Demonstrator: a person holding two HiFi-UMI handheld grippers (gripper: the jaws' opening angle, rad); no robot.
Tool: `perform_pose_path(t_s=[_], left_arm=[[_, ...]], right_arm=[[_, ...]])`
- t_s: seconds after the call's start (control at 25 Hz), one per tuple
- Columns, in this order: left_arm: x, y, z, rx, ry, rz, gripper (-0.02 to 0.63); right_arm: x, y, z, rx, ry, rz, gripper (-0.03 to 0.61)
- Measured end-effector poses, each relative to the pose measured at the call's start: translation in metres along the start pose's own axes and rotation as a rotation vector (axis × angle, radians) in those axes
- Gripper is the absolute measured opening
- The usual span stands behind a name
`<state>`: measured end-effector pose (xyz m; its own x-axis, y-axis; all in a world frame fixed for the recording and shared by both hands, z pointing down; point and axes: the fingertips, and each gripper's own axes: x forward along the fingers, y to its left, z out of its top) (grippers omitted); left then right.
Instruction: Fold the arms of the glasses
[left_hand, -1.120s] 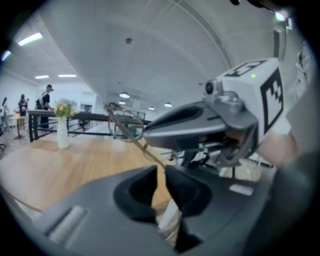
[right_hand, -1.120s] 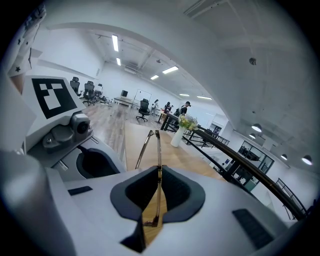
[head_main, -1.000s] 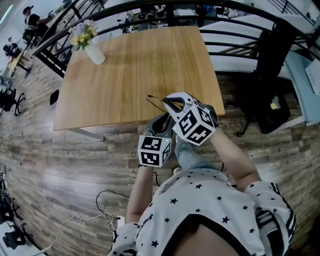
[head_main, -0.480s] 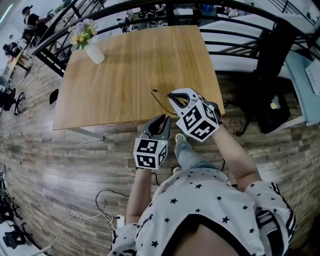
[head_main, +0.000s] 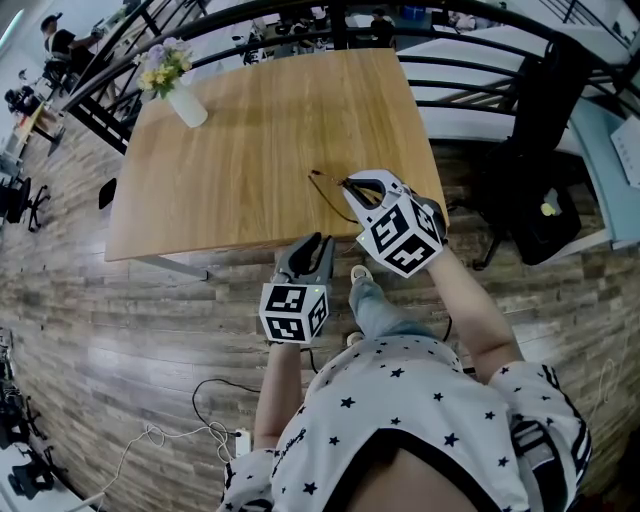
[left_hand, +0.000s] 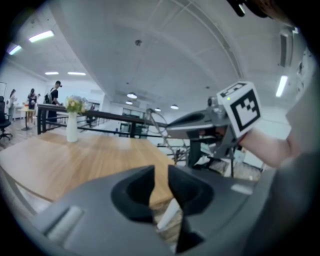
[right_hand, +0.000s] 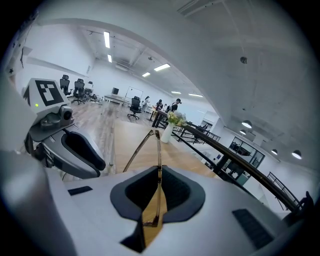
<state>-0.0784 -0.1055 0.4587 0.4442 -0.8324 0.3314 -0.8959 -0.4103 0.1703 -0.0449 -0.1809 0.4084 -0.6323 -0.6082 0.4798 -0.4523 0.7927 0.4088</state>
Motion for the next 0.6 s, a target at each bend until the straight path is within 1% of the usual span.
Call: perform_pose_path(t_s=[0.2, 0.6], left_arm=[[-0.003, 0.007, -0.001, -0.044, -0.015, 0.018, 0.086], [-0.011, 0.020, -0.008, -0.079, -0.015, 0.042, 0.098]], right_arm=[[-0.002, -0.011, -0.002, 0.006, 0.007, -0.019, 0.020], [-0.004, -0.018, 0.002, 0.005, 0.005, -0.037, 0.020]])
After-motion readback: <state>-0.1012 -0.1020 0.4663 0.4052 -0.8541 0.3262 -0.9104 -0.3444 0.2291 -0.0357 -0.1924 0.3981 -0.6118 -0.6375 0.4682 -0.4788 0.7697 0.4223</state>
